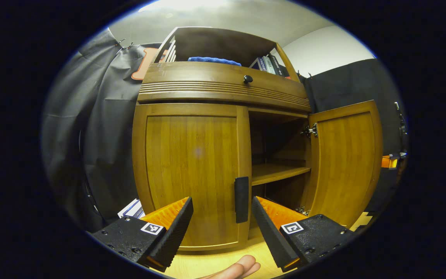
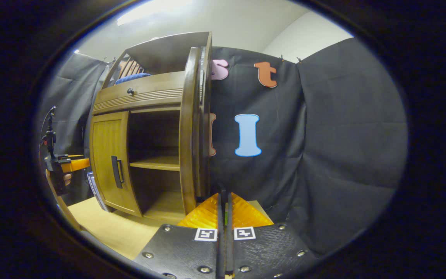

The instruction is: Open the right door of the double-door shoe cabinet with the right hand, and open the left door with the left hand.

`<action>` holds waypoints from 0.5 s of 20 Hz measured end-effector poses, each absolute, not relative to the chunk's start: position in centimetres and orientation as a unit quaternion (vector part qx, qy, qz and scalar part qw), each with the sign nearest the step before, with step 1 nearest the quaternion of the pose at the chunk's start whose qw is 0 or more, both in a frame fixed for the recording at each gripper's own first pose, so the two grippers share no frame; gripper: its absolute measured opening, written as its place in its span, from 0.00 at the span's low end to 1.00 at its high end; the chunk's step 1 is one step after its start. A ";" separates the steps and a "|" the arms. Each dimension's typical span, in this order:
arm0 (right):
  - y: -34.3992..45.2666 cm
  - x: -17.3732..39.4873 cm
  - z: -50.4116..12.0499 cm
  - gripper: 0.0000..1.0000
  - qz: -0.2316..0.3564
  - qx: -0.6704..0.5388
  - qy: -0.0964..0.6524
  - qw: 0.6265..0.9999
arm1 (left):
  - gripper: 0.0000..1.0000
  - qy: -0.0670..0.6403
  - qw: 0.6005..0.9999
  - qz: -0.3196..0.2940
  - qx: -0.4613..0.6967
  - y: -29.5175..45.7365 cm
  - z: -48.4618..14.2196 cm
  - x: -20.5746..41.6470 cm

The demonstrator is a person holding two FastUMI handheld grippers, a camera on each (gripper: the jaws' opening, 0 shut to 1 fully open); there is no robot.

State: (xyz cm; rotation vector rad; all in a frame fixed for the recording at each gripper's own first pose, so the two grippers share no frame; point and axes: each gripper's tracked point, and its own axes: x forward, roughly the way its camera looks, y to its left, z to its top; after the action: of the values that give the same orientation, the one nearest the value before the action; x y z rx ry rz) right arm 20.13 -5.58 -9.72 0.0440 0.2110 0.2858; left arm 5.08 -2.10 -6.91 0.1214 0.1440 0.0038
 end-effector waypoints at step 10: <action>-6.3 19.4 -9.8 0.05 0.156 0.058 0.099 0.981 | 0.95 0.092 0.993 -0.006 0.068 -5.5 -11.6 8.1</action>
State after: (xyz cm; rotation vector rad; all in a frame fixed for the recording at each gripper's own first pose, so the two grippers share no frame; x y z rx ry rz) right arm 19.39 -6.26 -9.78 0.1174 0.1987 0.3141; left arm 8.14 -5.51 -11.61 0.1360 0.1845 -0.0115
